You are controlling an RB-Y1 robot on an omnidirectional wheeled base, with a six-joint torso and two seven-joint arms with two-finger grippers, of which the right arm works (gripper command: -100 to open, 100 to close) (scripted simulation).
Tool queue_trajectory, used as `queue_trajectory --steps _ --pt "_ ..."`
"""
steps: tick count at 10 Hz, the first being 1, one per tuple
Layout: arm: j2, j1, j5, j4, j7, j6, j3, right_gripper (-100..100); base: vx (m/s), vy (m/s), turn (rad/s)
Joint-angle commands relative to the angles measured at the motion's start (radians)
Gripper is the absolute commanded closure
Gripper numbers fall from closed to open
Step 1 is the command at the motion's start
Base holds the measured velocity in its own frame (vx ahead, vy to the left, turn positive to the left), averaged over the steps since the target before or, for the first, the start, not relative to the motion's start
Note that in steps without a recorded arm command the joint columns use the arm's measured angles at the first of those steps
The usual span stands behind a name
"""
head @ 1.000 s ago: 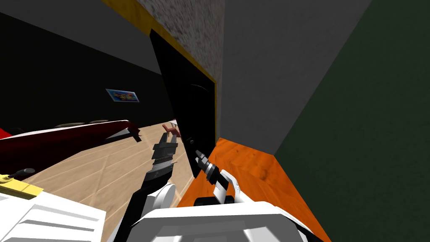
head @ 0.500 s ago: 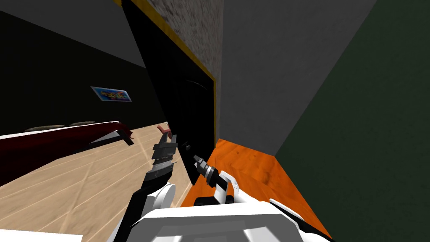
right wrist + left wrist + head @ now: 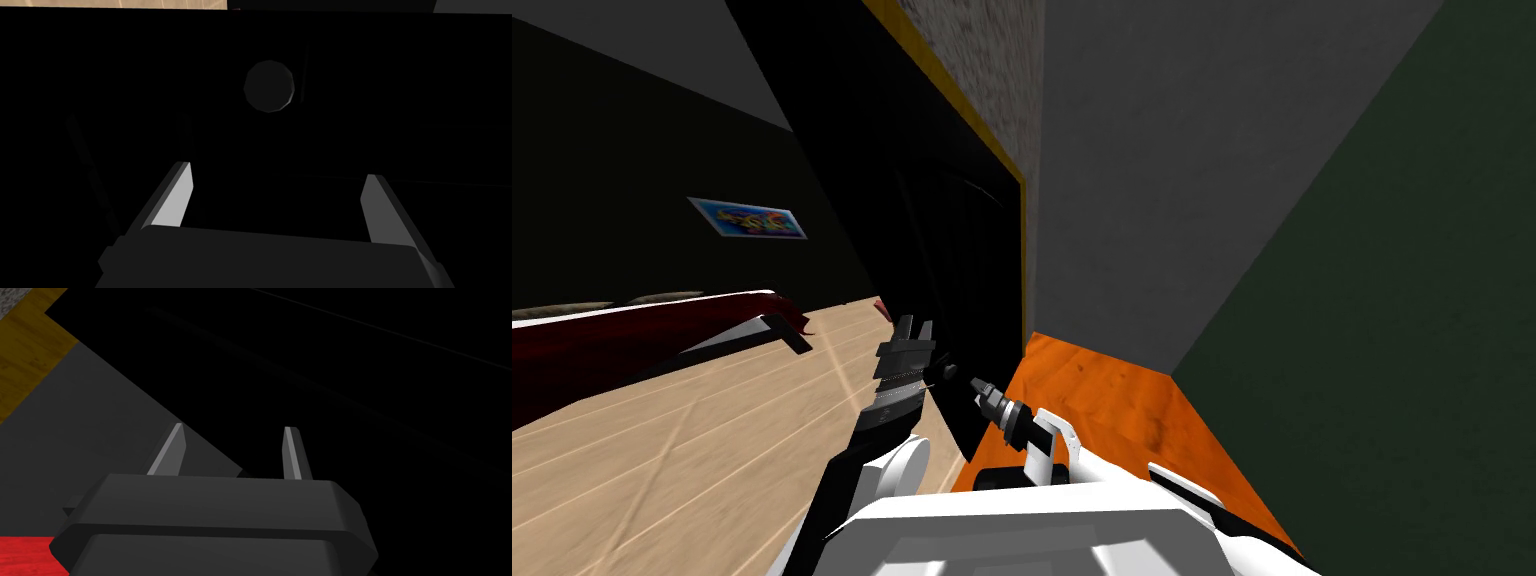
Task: Push the door open
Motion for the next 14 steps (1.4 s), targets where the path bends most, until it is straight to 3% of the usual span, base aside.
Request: queue_trajectory --steps 1,8,9,10,14 --pt "0.008 0.002 0.001 0.011 0.002 -0.001 -0.006 -100 0.086 0.115 0.055" --pt "0.047 0.009 0.008 0.061 0.014 -0.008 -0.034 -100 0.101 0.170 0.046" --pt "0.043 0.009 0.008 0.055 0.013 -0.007 -0.031 -100 0.046 0.083 -0.004" --pt "0.043 0.009 0.008 0.055 0.013 -0.007 -0.031 100 -0.007 -0.012 -0.002" --pt "0.043 0.009 0.008 0.055 0.013 -0.007 -0.031 100 -0.011 -0.022 0.001"
